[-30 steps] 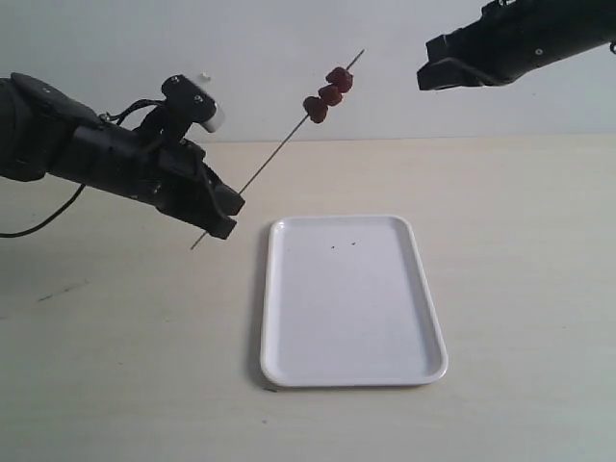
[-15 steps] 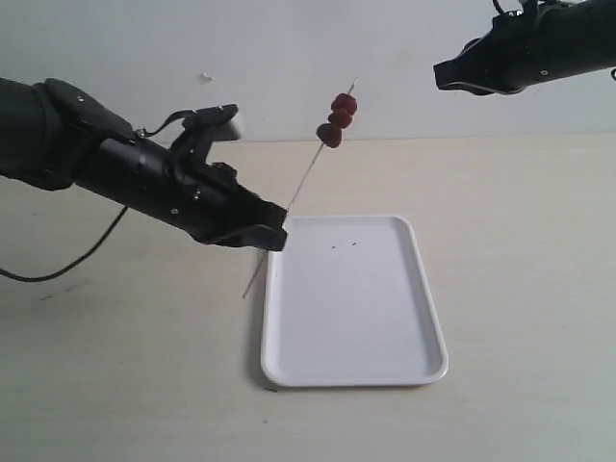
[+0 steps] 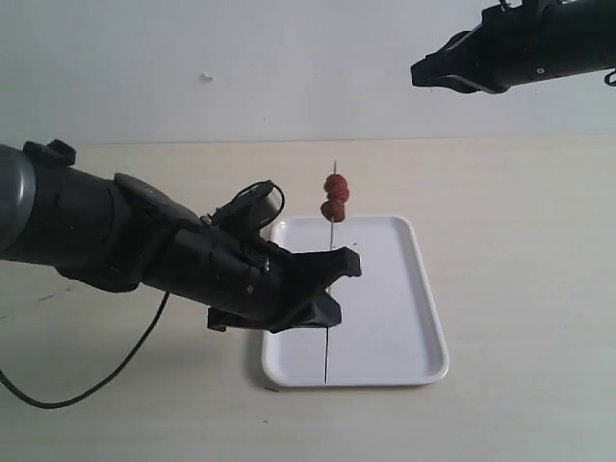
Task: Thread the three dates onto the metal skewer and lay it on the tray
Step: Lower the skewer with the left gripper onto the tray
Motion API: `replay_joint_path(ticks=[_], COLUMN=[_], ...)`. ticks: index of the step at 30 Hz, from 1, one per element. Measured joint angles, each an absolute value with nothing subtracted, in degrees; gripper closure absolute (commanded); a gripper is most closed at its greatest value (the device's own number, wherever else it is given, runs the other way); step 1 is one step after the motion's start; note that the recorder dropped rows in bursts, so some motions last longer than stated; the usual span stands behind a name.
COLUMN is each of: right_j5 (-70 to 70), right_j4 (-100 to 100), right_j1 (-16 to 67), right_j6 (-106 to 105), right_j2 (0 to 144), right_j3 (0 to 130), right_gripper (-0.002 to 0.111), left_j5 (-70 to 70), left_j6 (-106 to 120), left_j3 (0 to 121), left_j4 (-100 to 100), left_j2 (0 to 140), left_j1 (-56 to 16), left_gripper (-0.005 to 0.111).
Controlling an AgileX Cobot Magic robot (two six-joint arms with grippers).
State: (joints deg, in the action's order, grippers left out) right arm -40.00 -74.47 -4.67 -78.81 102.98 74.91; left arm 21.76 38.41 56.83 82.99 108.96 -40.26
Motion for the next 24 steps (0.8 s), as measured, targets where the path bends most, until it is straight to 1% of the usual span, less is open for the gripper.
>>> replay_joint_path(ticks=[3,8,15,18,24], right_j5=[-41.1,-47.3,-48.1,-48.1,-48.3], right_j4=[-75.2,-78.5,-78.6,-78.7,-78.8], right_j1=[-4.7,-4.7,-4.7,-4.7,-4.7], right_j6=[-79.3,-82.5,-83.8,-83.9,-84.1], right_j2=[103.0,103.0,103.0,103.0,103.0], right_j3=[74.9,74.9,74.9,74.9,74.9], right_gripper=[0.108,0.108,0.108,0.108,0.108], left_j5=[18.8,20.0,21.8,21.9,22.2], left_j6=[38.4,38.4,38.6,39.9,42.1], left_j3=[56.5,56.5,56.5,56.8,58.3], left_j4=[87.6,88.4,88.5,88.5,88.5], left_j2=[109.0,110.5,114.9,114.9,114.9], left_j1=[-40.3,-40.3,-40.3,-40.3,-40.3], left_gripper=[0.107,0.107,0.106,0.100,0.074])
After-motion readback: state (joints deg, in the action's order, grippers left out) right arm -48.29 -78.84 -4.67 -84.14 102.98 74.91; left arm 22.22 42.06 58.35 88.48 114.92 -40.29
